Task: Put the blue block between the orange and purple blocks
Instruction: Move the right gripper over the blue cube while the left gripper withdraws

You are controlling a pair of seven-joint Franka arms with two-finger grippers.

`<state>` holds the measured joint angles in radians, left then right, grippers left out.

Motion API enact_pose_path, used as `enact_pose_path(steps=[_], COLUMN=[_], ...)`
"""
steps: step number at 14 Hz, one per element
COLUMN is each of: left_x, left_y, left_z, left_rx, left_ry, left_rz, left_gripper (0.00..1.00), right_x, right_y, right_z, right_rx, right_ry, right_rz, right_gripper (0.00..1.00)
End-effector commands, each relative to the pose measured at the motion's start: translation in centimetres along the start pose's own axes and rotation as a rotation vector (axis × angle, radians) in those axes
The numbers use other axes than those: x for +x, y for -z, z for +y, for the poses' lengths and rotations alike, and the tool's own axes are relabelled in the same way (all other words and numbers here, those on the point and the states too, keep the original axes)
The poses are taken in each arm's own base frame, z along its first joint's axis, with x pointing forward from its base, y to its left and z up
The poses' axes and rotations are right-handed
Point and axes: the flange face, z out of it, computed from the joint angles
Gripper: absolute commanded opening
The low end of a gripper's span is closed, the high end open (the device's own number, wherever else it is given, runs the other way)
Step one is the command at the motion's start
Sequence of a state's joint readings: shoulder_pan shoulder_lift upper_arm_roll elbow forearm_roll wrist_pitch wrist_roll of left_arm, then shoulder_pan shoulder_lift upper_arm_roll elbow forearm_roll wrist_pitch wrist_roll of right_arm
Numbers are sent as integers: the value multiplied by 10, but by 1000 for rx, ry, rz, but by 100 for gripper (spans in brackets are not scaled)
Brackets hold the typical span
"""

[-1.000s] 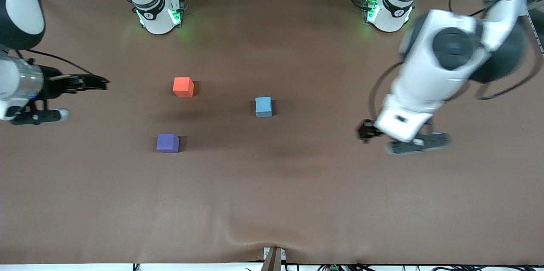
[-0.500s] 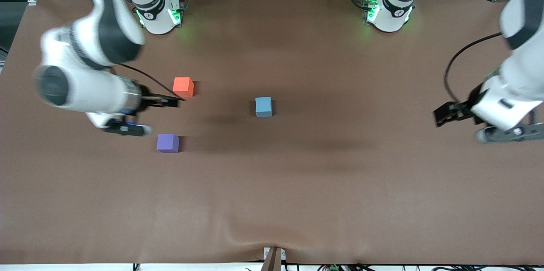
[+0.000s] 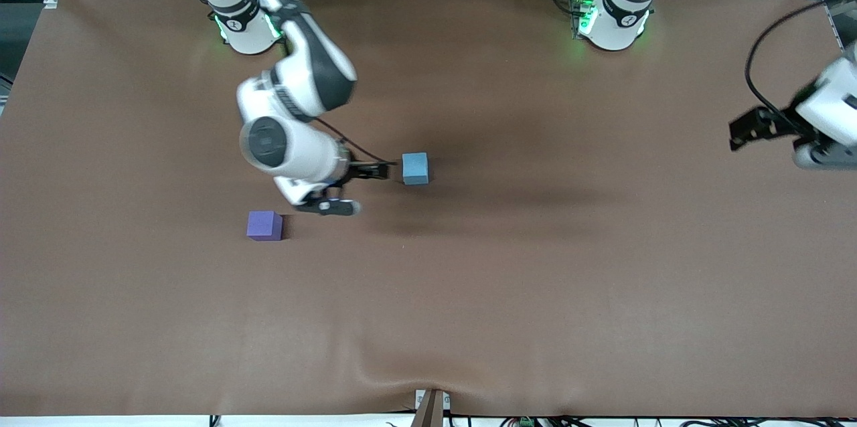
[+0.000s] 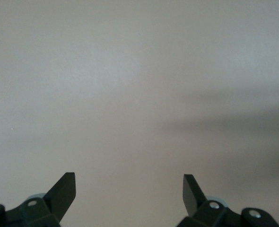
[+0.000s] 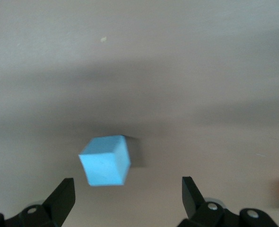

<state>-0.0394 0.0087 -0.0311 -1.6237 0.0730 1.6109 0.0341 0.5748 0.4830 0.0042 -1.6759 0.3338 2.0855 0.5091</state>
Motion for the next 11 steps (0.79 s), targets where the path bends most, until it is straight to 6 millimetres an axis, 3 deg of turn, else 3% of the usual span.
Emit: enact_pose_path(steps=[1,2,4,7,10,11], left_x=[-41,-41,-27,-29,-28,-27], left_y=[6,10,25,37,37,37], left_z=[-4,-6,-5,2,1,1], left_rx=[-17,-16,-20,-58,-59,-57], left_ry=[-111,-104,-102,-10,26,35], left_rz=[-39,-35,-14,-45,-45,-41], left_gripper=[100,100,100,100,100,100], right_x=[-14,-16,-32,-49,-53,-55], right_y=[-45,-57,-85,-117,-126,-130], right_z=[-16,-16,-33,-49,-49,-50], right_rx=[12,10,3,-12,-42,-50], right_ry=[1,3,27,3,21,28], right_rz=[44,53,72,77,79,77], right_gripper=[100,100,100,100,100,82])
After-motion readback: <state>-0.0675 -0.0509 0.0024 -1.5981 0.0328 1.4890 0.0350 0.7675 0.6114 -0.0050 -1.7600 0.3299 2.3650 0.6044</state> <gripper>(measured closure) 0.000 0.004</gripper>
